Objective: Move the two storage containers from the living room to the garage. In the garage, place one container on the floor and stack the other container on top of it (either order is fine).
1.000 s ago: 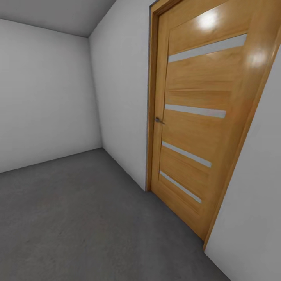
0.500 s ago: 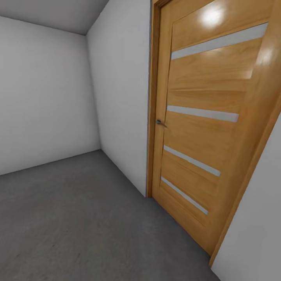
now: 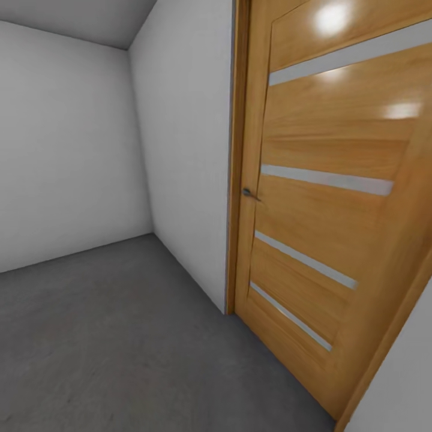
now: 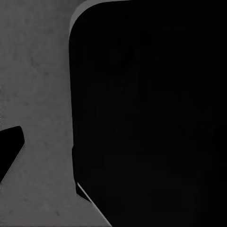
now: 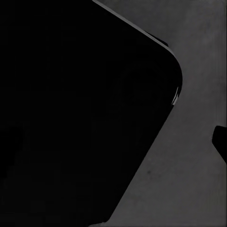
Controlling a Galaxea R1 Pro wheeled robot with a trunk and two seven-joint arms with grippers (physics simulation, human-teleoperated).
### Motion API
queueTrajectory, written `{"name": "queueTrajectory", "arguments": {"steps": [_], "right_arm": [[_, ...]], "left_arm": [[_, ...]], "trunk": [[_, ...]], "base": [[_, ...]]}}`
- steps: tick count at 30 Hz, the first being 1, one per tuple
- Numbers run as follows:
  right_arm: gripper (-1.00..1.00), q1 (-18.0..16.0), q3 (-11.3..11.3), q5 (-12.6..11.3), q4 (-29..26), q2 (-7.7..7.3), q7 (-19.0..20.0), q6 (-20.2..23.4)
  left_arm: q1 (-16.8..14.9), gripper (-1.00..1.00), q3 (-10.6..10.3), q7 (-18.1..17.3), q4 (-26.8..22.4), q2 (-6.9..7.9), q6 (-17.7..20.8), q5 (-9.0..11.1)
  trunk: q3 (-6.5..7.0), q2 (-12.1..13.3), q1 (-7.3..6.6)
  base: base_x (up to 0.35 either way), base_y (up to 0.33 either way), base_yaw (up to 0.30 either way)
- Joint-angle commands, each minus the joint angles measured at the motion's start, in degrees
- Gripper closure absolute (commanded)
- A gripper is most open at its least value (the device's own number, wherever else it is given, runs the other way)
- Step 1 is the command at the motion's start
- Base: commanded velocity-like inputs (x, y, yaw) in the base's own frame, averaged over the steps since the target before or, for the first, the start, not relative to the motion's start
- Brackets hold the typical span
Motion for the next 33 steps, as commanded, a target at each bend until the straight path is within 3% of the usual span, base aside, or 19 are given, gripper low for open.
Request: {"name": "queueTrajectory", "arguments": {"steps": [1, 33], "right_arm": [[-1.00, 0.0, 0.3, -0.4, 0.0, 0.00, 0.0, -0.2], [-1.00, 0.0, 0.3, -0.3, 0.0, 0.04, 0.0, -0.2]], "left_arm": [[0.0, -1.00, 0.0, 0.0, 0.0, 0.00, -0.1, 0.1], [0.0, -1.00, 0.0, 0.0, 0.0, 0.05, -0.1, 0.1]], "trunk": [[-0.04, 0.0, 0.03], [-0.04, 0.0, 0.03]], "base": [[0.305, 0.000, 0.000], [0.313, 0.000, 0.000]]}}
